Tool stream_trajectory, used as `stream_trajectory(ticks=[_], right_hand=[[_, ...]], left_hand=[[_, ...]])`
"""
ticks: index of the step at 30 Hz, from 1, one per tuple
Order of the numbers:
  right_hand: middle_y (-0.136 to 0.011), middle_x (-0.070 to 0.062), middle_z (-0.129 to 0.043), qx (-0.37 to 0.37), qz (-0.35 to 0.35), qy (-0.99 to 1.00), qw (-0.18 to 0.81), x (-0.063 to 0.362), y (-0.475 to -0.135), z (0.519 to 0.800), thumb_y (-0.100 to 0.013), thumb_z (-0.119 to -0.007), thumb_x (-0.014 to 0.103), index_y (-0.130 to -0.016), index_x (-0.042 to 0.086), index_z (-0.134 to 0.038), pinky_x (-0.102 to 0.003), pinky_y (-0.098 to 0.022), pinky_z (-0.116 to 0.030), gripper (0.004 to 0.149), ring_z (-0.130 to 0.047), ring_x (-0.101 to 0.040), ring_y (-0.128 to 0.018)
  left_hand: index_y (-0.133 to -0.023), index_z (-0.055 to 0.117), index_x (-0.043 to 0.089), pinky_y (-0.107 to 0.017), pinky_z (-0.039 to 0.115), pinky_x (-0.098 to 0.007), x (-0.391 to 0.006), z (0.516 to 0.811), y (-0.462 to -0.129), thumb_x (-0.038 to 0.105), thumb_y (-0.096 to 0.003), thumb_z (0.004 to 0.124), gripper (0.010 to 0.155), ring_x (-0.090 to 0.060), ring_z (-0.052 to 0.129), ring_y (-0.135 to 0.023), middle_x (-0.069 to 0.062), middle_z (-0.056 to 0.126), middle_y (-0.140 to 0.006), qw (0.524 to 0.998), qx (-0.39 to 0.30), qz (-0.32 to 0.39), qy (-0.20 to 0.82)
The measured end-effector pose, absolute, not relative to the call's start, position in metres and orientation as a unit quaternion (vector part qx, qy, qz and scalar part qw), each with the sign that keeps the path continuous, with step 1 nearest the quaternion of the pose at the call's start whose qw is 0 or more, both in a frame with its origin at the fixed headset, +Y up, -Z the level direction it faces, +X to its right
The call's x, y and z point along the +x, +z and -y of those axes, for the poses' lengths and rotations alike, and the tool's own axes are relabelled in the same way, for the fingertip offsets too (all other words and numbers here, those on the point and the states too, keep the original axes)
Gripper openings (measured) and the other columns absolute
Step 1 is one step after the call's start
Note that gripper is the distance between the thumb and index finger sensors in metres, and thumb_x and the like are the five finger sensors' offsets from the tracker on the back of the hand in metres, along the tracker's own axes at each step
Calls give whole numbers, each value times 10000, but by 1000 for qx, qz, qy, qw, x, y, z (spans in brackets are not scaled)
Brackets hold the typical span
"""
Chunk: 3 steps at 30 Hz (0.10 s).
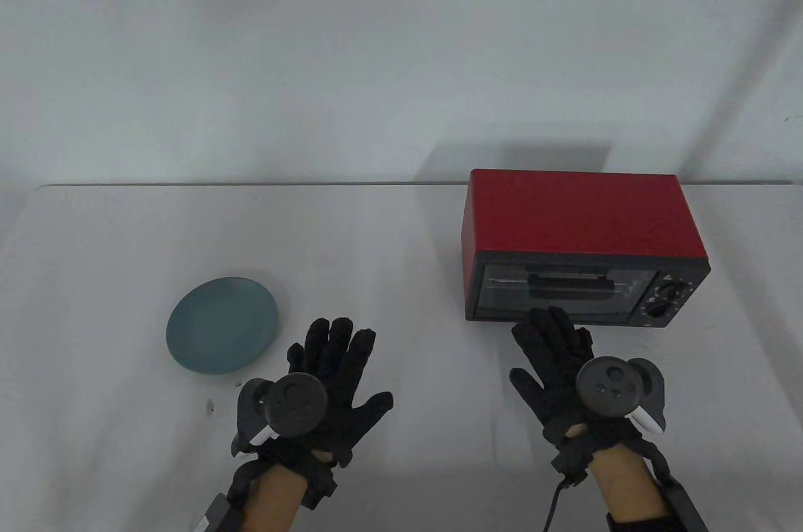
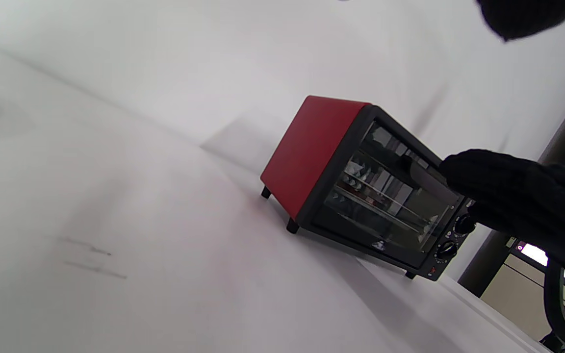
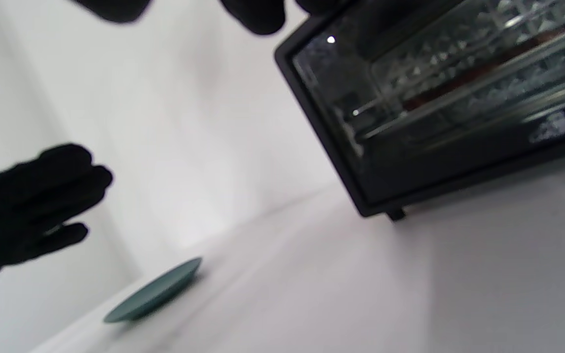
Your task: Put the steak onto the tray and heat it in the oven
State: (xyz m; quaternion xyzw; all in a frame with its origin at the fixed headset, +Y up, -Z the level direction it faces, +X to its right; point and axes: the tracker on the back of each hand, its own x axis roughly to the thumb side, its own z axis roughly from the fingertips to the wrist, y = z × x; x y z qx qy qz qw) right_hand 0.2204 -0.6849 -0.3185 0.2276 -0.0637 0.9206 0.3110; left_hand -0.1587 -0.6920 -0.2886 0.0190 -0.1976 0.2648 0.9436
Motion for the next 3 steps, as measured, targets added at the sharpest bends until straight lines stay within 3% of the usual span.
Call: stream_trajectory(ticks=[3], right_hand=[[-1122, -210, -387, 224, 54, 919, 320, 222, -319, 687, -461, -632, 540, -1038, 124, -514, -734, -606, -239, 721, -265, -466, -1046]], left_hand=[[-1119, 286, 371, -720, 274, -717, -158, 692, -288, 813, -457, 591, 852, -390, 151, -1140, -64, 239, -1220, 943, 16, 198, 268]])
